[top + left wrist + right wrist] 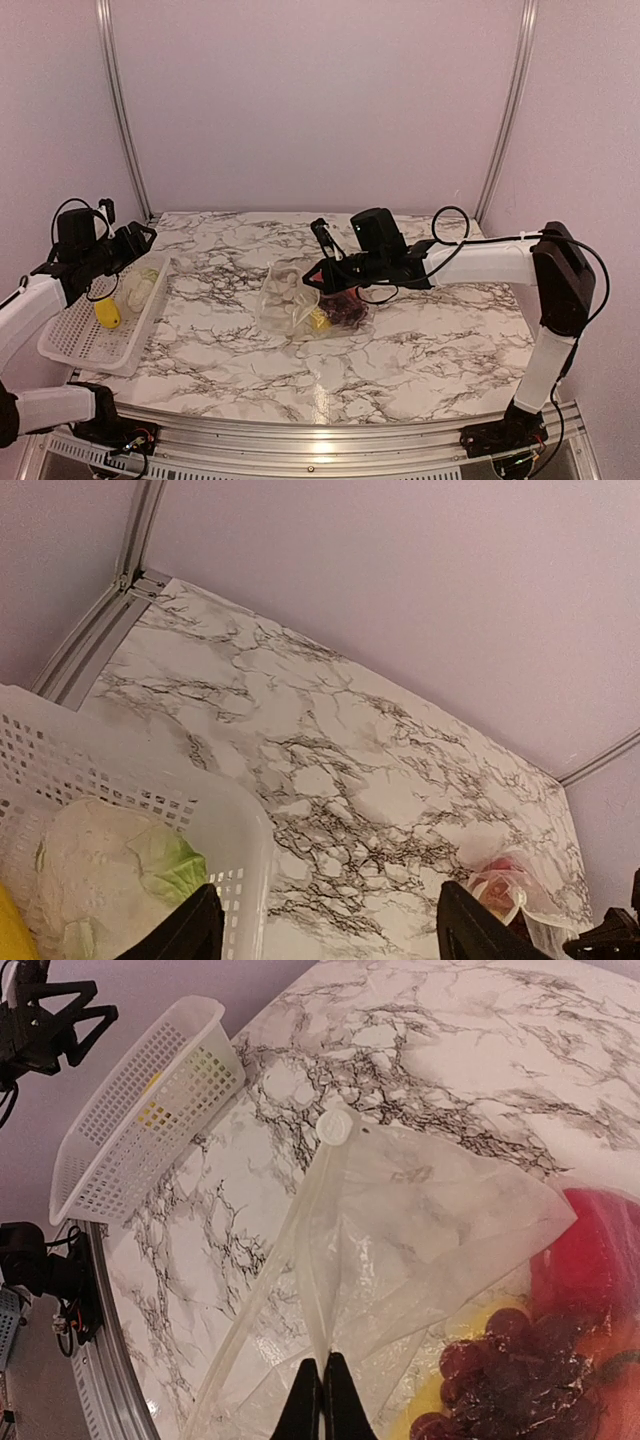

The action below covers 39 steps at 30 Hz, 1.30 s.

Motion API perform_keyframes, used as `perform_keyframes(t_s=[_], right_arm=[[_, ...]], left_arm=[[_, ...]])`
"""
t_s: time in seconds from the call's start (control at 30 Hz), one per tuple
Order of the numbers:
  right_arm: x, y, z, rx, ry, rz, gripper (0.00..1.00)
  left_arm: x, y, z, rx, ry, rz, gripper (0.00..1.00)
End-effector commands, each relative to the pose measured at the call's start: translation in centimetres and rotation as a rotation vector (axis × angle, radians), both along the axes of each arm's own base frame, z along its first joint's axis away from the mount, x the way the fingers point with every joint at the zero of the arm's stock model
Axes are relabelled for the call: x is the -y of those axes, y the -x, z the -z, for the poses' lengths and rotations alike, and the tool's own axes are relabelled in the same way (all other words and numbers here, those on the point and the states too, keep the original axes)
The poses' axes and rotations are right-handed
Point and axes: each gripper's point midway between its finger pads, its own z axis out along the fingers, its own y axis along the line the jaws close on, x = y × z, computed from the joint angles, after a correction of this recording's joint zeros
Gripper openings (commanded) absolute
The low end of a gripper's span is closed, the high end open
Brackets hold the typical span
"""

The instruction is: Open the zip-top bag and remove the fake food

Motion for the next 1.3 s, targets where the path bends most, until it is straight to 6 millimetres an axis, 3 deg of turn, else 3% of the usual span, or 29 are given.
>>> perform_keyframes(t_s=[0.0,0.13,0.37,0.7,0.83,1.1,1.27], right_arm=[[-0.4,-0.8,-3.1,0.062,-0.046,-0.009,0.00],[-0.4,-0.9,-3.5,0.073,-0.051,-0.009,0.00],[-0.4,-1.1,-3.9,0.080,-0.046,-0.006,0.00],[0.0,-1.4,-4.0,0.081,-0.045,0.006,0.00],[0.0,-1.4,-4.3,0.085,-0.048,0.006,0.00],[0.5,-1.3,-5.0,0.108,-0.052,0.016,0.00],[0.5,-1.1,-4.9,0.104,-0.060,0.007,0.00]], left_arm=[[6.0,0.3,-4.7,0.160,0.046,0.218,0.74],[10.7,1.1,-5.3,0.195,0.081,0.371,0.72],[17.9,2.5,-3.8,0.186,0.110,0.545,0.63],[29.1,5.2,0.7,0.094,0.204,0.754,0.51],[31.4,4.5,3.6,0.020,0.204,0.738,0.45],[33.6,3.0,9.0,-0.114,0.298,0.682,0.38],[35.1,2.6,10.0,-0.118,0.389,0.705,0.39]])
